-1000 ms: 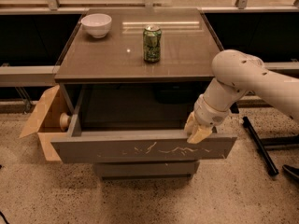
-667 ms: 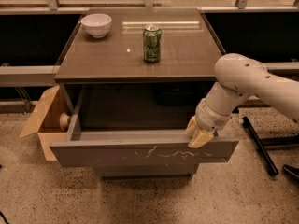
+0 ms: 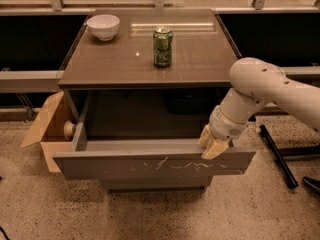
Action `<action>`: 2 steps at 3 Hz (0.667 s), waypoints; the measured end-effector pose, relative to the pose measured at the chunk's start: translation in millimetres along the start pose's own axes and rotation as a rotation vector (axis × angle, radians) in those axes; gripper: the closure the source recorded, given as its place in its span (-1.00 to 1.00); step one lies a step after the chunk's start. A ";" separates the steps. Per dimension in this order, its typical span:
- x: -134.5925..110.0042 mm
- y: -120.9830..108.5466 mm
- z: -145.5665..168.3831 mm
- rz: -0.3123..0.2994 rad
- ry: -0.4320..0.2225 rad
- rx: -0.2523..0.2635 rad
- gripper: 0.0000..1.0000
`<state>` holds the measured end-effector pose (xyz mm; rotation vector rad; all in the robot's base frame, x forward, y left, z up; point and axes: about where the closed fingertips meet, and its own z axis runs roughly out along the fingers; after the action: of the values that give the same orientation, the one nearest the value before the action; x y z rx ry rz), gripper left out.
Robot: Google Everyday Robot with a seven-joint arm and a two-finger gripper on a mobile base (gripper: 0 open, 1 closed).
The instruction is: Open top drawer
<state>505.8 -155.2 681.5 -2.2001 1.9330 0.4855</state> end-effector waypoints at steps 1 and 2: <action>0.7 0.7 -2.3 -0.002 -0.001 0.005 0.05; 2.4 2.3 -7.5 -0.006 -0.002 0.017 -0.42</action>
Offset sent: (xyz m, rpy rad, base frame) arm -0.0011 -0.0118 0.0158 0.0100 -0.0418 -0.0047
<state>504.7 -160.3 687.9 -2.1932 1.9214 0.4685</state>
